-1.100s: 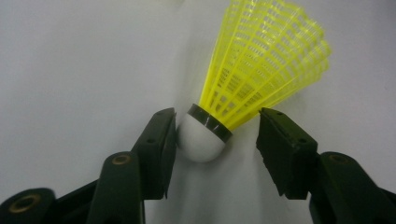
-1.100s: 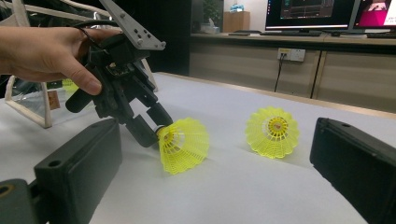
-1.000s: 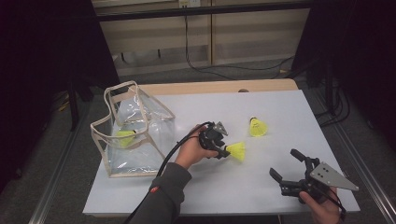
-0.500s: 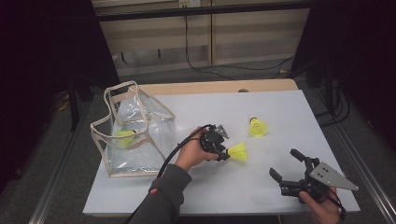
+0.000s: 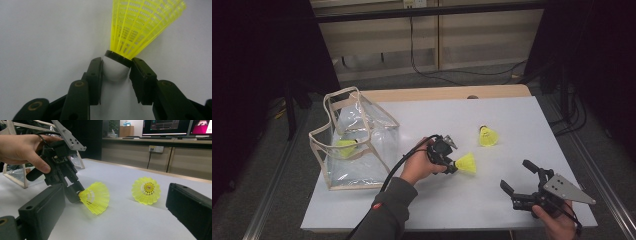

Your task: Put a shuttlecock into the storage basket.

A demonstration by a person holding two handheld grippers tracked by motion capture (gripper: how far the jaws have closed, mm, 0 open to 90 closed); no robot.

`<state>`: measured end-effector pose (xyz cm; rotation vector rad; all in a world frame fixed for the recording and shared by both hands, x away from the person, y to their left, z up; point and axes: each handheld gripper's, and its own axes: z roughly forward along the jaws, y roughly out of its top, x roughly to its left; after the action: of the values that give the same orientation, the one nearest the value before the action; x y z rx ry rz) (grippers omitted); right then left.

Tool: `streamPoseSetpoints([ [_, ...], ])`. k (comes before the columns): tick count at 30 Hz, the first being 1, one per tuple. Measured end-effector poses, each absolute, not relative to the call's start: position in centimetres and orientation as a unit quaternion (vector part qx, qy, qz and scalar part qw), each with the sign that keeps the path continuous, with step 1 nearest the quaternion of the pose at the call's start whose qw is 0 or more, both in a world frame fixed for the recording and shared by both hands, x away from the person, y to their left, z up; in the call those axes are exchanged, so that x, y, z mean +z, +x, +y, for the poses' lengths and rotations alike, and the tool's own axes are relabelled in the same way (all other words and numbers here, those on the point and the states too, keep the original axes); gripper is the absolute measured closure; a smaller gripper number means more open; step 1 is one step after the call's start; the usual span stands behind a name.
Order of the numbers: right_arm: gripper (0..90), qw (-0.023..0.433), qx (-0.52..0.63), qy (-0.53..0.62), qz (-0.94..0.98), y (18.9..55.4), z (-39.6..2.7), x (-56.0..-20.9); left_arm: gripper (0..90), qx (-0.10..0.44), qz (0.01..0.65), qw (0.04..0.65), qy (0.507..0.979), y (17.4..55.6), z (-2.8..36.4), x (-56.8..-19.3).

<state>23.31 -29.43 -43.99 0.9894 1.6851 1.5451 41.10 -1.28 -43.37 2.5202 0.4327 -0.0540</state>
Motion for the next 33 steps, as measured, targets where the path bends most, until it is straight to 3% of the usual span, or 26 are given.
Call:
streamPoseSetpoints([
  [9,2.1,0.319,0.587,0.376,0.642,23.3,-29.4,-44.0,57.4,-0.017,0.143,0.29,0.946,41.0,-1.5,-43.6],
  [12,2.1,0.32,0.587,0.377,0.641,23.3,-29.5,-44.0,62.1,-0.013,0.14,0.289,0.947,41.1,-1.5,-43.5],
  [33,2.1,0.317,0.586,0.377,0.644,23.5,-29.4,-44.1,62.8,-0.053,0.2,0.282,0.937,41.1,-0.9,-42.5],
])
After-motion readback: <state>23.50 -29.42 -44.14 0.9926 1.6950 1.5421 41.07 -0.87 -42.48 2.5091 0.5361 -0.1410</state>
